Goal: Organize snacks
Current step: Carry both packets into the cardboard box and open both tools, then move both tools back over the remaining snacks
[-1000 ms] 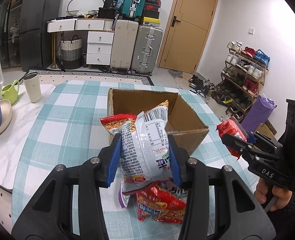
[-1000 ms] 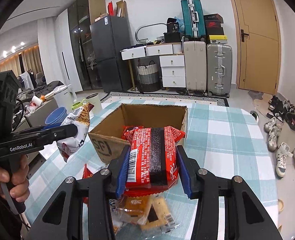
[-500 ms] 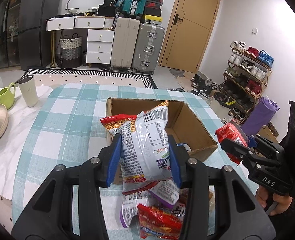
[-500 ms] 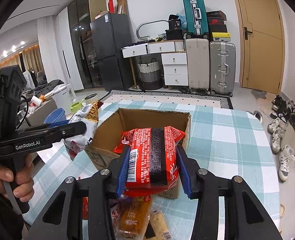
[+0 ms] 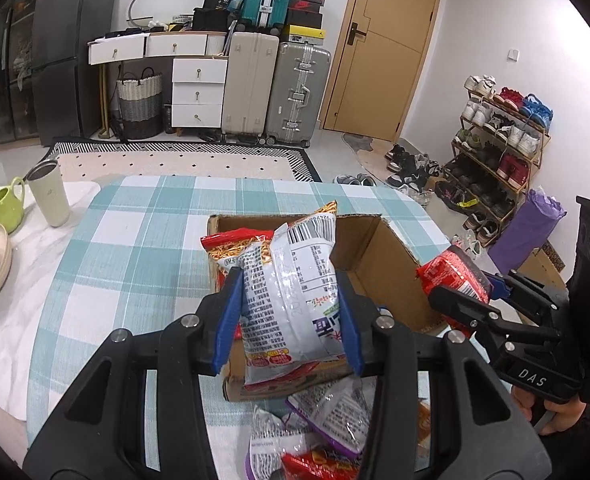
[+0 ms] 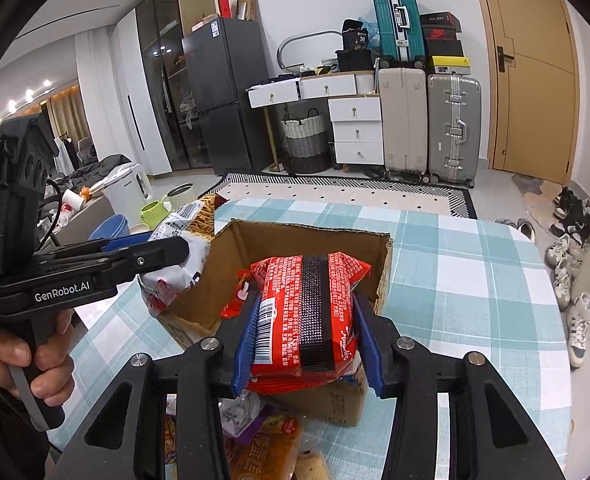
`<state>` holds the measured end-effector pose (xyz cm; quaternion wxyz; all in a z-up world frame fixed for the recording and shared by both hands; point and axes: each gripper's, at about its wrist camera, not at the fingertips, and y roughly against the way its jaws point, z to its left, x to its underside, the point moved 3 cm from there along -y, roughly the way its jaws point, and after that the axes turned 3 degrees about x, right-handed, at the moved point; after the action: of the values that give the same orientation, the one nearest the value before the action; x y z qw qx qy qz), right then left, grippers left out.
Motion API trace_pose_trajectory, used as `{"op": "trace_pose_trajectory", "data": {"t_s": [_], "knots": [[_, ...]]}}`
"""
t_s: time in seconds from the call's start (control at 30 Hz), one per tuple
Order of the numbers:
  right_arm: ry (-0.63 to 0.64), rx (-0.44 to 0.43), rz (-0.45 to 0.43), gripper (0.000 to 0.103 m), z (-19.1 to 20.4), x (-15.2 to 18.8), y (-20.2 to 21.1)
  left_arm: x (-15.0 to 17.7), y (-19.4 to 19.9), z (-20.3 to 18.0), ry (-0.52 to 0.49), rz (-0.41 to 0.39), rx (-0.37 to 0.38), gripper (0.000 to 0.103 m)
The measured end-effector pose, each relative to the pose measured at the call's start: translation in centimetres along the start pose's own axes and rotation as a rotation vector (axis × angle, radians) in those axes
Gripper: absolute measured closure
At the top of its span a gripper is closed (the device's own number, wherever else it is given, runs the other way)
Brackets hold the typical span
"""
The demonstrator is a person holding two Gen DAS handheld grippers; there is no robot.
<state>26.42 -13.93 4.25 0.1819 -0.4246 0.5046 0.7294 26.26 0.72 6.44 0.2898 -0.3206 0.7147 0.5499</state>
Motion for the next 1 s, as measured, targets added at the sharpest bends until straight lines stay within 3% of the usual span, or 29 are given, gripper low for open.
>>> {"op": "trace_pose_trajectory", "data": {"t_s": [0.6,0.77,0.93,1.0], "knots": [[-0.013,-0.026,0.055,0.058,-0.9,-0.1,-4.2,-0.6,-4.5,-1.8,-0.09,0.035,-0.003,0.062],[-0.007,-0.015,0.032,0.05,-1.2,-0.2,-3.5,-0.2,-6.3,-1.7,-0.065,0.087,0.018,0.062],[-0.008,0.002,0.003,0.014,-1.6,0.1,-1.6,0.2,-6.4,-1.2,-0.048,0.1,0.04,0.059],[-0.017,0.012,-0.002,0.004,-1.8,0.3,-0.7,0.4,-5.6,-1.2,-0.054,0.098,0.037,0.036]]}}
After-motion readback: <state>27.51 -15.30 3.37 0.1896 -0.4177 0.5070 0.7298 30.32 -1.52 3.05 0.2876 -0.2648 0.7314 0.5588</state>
